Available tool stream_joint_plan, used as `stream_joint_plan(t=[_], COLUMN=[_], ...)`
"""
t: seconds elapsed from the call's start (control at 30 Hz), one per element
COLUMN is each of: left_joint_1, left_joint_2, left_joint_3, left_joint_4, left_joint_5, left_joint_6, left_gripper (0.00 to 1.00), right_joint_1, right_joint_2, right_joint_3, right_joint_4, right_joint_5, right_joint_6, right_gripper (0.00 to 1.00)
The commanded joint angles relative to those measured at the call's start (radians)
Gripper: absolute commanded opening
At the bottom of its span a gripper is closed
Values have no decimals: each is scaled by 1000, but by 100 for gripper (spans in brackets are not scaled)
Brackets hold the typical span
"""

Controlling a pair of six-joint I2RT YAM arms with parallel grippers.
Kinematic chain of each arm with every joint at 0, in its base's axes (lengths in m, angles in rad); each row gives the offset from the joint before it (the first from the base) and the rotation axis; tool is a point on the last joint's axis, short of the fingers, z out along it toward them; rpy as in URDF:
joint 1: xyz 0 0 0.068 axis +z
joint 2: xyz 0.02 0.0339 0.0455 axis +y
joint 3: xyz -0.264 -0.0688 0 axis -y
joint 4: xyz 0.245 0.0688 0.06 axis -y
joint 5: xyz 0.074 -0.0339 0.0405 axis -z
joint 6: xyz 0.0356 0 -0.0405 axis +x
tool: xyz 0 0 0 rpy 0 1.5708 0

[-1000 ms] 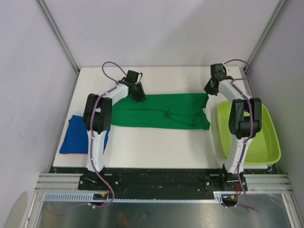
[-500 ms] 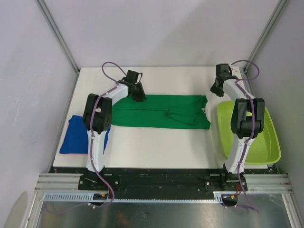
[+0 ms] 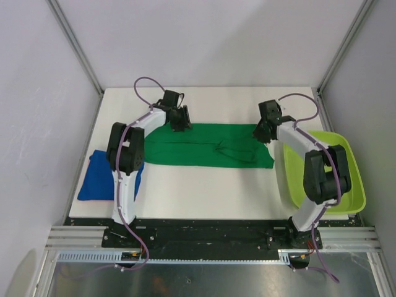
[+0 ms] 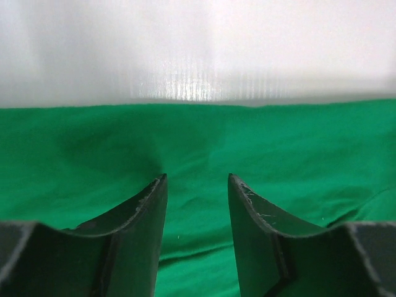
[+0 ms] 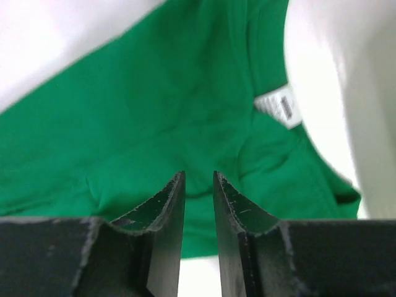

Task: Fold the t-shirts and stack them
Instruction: Rotate the tshirt 90 degrees

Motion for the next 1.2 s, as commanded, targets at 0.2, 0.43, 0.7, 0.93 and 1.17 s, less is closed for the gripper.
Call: stream_joint_plan(t=[0.2,0.43,0.7,0.93,1.17], left_joint_1=[9,-1,0,4,6], left_joint_2=[-327,-436,-434,-419,-410], left_joint_3=[-175,-386,-364,-337,-312], left_joint_4=[-21,-22,-36,-43,-48], left_joint_5=[98,69,70,65,68], left_joint_6=[207,213,197,190,187], left_gripper=[52,51,51,50,49], right_joint_1=[90,105,105,96,87], right_joint_2=[-213,-301,-295,-279,-233], right_joint_3=[-239,-368,-434,-468,-481], right_joint_4=[29,16,38,55,87], right_joint_5=[59,70,69,82,95], right_joint_6=[256,339,366,376,385], right_gripper=[29,30,31,37,38])
